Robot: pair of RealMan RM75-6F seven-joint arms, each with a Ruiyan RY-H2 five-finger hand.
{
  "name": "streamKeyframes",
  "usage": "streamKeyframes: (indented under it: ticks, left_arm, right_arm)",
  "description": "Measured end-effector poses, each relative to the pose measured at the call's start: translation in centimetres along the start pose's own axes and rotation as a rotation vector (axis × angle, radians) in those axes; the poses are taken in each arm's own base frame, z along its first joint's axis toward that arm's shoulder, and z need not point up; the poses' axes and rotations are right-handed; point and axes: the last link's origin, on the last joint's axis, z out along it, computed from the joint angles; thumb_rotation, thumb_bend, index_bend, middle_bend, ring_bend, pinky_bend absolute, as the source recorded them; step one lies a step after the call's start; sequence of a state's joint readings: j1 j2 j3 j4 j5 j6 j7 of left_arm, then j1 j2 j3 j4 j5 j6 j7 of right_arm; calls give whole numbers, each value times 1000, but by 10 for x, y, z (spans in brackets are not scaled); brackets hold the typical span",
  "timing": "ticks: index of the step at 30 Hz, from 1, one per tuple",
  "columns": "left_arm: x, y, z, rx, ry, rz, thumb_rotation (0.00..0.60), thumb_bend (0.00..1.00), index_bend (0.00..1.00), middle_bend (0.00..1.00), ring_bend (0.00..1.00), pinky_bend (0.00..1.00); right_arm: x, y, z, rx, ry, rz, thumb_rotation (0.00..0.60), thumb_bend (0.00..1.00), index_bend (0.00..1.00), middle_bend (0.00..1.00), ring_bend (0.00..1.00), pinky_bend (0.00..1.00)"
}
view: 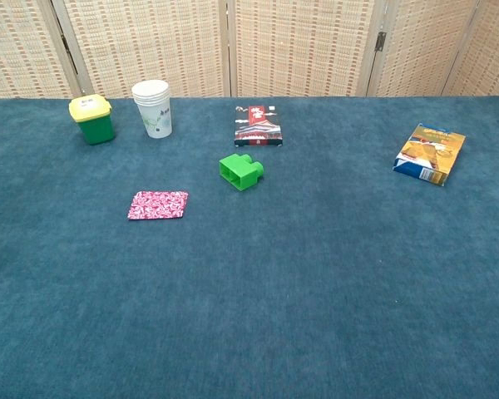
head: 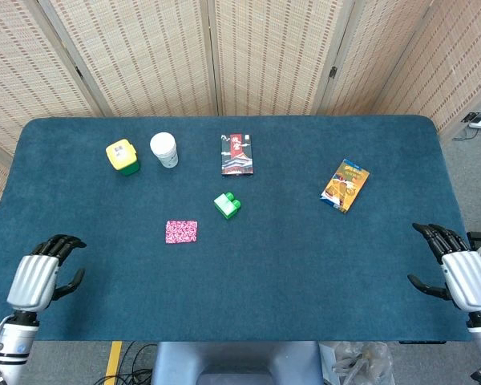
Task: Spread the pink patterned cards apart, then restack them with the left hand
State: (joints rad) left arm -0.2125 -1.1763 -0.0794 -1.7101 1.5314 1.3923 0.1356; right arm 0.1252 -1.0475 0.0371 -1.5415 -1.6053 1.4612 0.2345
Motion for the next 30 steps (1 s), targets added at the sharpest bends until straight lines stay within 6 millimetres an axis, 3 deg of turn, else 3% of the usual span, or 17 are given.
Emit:
streamKeyframes:
  ticks: [3,5,10,15,23,30]
  left_arm:
    - [-3,10,15,-75,-27,2,600,391,340,331,332,378]
    - [-6,17,27,-123,-47,6,600,391,339,381,388,483]
    - [-17,33,53,-214,-104,33,600,415,331,624,625,800]
    - [-30,50,76,-281,-205,57,600,523,303,871,841,944]
    - [-57,70,116,-283,-362,73,600,540,240,926,914,995]
    - [-77,80,135,-252,-440,81,600,541,198,937,928,999]
  right_arm:
    - [0,-1,1,1,-4,0,600,242,89,202,133,161]
    - [-1,-2,2,3,-5,-1,600,242,89,201,135,166]
    - [0,-2,2,4,-6,-5,600,242,89,201,143,167]
    - [2,-1,2,-2,-14,-3,600,242,89,202,156,175]
    - [6,-1,0,-9,-5,-3,600,242,89,202,170,185]
    - [4,3,-1,-22,-7,3,600,242,89,215,192,194]
